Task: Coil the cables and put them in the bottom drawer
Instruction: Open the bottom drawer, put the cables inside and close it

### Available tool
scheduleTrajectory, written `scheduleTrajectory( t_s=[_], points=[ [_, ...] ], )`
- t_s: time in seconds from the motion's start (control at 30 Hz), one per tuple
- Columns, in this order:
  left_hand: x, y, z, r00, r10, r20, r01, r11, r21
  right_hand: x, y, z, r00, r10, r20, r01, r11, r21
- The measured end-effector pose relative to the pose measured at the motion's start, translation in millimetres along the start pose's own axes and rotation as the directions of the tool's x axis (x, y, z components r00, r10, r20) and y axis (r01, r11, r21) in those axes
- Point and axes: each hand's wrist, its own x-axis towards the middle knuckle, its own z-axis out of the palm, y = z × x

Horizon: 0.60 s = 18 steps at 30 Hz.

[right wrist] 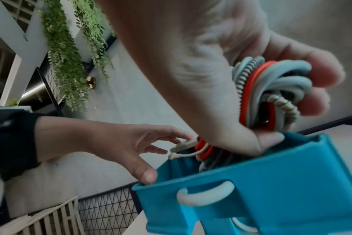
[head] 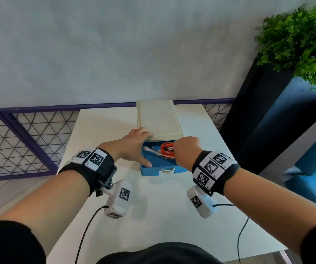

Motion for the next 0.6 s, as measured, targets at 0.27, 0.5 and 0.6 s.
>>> scheduleTrajectory(
  t_s=[0.27, 0.5, 0.6],
  points=[
    [5.3, -8.5, -0.1, 0.982, 0.061, -0.176, -0.077, 0.994, -0.084, 16.0, -16.4, -5.2, 0.994, -0.005, 0.110, 0.014, 0.996, -0.087],
    [14.7, -7.8, 9.0, 0.927, 0.065, -0.369, -0.128, 0.981, -0.147, 19.5, -23.7, -9.7, 0.982, -0.022, 0.188, 0.039, 0.995, -0.086],
    [15.8, -8.6, 9.0, 0.924, 0.040, -0.380, -0.107, 0.982, -0.157, 22.3, -23.1, -8.3, 0.987, -0.046, 0.152, 0.051, 0.998, -0.031]
  ],
)
